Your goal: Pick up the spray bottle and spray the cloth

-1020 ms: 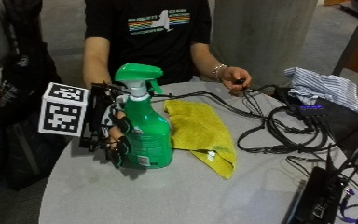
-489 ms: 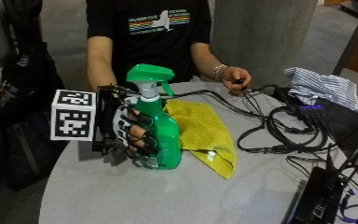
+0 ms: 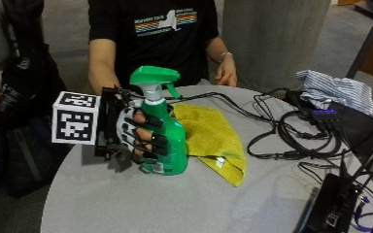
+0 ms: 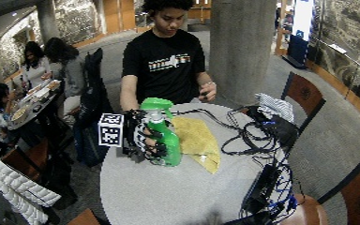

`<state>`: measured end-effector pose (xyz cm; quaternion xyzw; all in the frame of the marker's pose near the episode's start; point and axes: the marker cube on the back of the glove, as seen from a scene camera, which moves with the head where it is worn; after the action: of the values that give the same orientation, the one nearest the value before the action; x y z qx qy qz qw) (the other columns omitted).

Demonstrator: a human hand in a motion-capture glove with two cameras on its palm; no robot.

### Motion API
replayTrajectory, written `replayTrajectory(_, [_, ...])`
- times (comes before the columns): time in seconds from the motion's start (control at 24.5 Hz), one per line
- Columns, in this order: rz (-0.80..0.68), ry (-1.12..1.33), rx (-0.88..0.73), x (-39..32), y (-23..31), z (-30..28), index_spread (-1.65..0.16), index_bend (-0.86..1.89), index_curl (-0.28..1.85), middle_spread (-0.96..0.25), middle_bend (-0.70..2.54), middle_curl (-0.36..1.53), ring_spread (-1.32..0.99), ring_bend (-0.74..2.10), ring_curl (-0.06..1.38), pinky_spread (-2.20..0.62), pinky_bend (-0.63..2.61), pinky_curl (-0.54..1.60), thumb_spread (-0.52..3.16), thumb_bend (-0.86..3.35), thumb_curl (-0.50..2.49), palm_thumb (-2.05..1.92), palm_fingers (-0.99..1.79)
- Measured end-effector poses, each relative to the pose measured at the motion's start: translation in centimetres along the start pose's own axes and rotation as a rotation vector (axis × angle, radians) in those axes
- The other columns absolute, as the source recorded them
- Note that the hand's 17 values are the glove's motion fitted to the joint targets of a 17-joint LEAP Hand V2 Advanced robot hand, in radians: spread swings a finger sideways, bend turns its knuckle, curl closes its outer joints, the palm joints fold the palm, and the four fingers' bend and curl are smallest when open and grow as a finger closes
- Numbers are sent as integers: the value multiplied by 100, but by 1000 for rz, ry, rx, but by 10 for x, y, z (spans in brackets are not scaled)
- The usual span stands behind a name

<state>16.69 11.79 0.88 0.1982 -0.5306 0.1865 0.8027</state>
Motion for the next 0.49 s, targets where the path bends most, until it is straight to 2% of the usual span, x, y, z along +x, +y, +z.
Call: replayTrajectory(0.49, [-107,274,-101,-38,24,-49,-30,10,29,-3,22,38,1,47,37,15,62,30,76,-2,52,100,99])
